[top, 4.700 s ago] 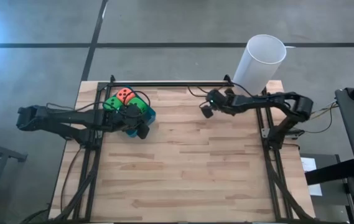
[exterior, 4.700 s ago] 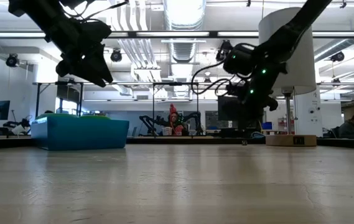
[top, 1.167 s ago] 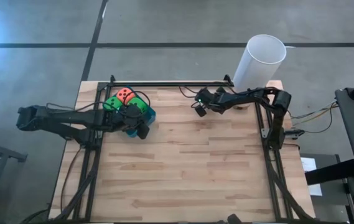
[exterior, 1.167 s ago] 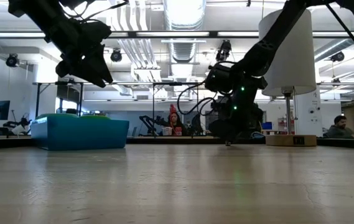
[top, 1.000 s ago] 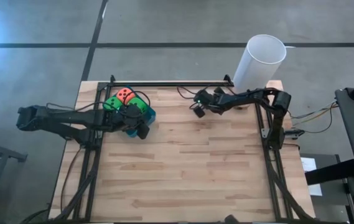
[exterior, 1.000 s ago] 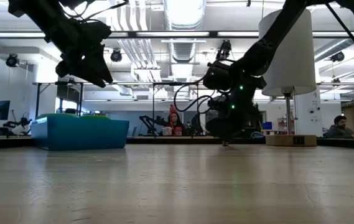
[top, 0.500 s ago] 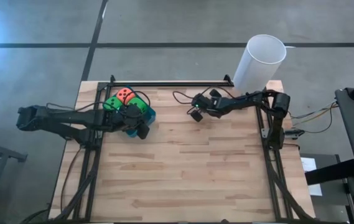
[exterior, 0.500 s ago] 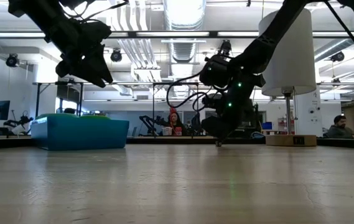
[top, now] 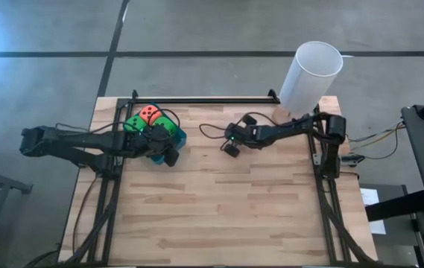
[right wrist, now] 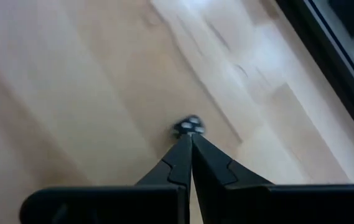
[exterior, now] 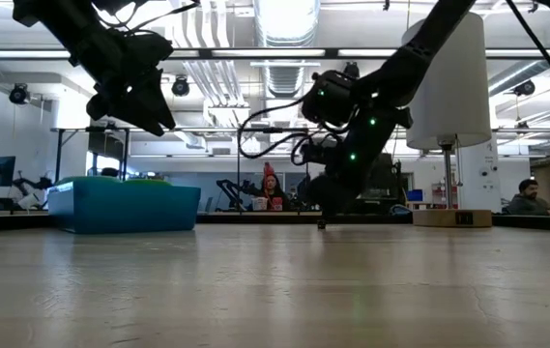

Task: Pick & Place Dice
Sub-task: Put the small black dice into the blue bin

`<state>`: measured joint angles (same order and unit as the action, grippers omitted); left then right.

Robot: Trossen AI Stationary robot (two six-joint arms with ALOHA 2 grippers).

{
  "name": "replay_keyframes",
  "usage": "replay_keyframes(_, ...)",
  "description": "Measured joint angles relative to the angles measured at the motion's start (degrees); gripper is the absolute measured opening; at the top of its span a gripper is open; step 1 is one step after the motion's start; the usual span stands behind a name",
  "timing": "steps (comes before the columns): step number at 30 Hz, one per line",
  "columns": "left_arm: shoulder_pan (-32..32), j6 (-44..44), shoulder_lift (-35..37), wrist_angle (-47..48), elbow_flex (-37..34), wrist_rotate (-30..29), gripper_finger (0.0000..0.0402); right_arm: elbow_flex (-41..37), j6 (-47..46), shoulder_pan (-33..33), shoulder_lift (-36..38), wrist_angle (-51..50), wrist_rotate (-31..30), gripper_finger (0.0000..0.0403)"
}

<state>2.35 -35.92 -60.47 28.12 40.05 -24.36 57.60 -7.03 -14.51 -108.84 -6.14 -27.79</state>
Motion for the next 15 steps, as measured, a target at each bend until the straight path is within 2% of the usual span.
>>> replay_keyframes(7, 0.00, 0.00, 0.00, 0.01, 0.00, 0.00, 0.0173, 0.00, 3.12, 3.84, 0.25, 0.93, -0.07, 0.0008)
replay_keyframes(15, 0.00, 0.00, 0.00, 0.02, 0.00, 0.00, 0.0165, 0.02, 3.14, 2.14, 2.67, 0.55, -0.82, 0.0008)
